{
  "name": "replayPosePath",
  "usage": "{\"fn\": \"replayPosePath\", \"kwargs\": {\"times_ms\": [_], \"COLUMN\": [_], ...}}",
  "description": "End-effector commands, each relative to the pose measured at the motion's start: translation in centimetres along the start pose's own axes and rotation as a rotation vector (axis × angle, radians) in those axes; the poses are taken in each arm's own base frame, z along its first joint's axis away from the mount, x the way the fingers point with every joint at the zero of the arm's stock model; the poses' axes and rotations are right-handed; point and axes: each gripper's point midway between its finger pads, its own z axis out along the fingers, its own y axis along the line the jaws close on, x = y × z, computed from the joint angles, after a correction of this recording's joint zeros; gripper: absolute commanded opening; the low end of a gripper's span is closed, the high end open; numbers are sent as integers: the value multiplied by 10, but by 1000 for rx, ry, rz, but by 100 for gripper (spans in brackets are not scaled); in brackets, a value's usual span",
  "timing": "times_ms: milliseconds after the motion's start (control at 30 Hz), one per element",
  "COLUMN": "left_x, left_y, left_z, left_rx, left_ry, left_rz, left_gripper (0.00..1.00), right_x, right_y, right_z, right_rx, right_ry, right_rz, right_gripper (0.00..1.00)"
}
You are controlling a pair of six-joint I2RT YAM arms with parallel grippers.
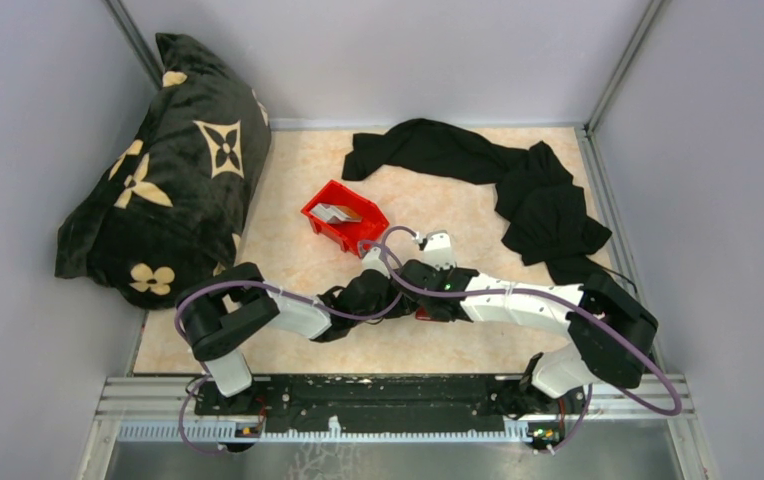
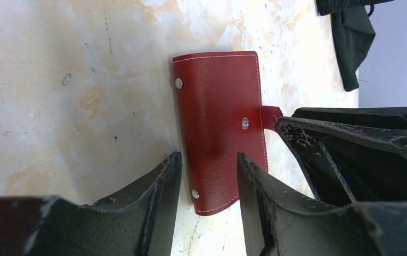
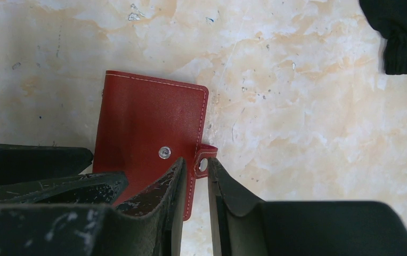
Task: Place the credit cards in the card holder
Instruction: Close the card holder at the center of the board.
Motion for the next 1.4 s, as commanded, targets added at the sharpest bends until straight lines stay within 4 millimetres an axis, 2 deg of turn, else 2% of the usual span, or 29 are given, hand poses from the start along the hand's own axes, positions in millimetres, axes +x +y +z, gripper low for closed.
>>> {"fn": "replayPosePath", "kwargs": {"times_ms": [0, 567, 733, 1100, 1367], "left_x": [53, 54, 55, 55, 58], "left_y": [71, 70, 71, 77, 81], "left_z": [-14, -14, -14, -17, -16], "left_rx": [-216, -212, -212, -234, -246], "left_ry": [178, 181, 182, 175, 186], "left_rz": [60, 58, 57, 56, 60], "left_gripper": [51, 51, 51, 50, 50], "right_x": [-13, -6, -4, -13, -17], "right_y": [2, 6, 5, 10, 17], "right_z": [-4, 0, 1, -2, -1], "right_rx": [11, 10, 14, -17, -35], "right_ry": [-35, -17, -13, -41, -52], "right_rz": [5, -6, -7, 3, 3], "right_gripper": [22, 22, 16, 2, 0]}}
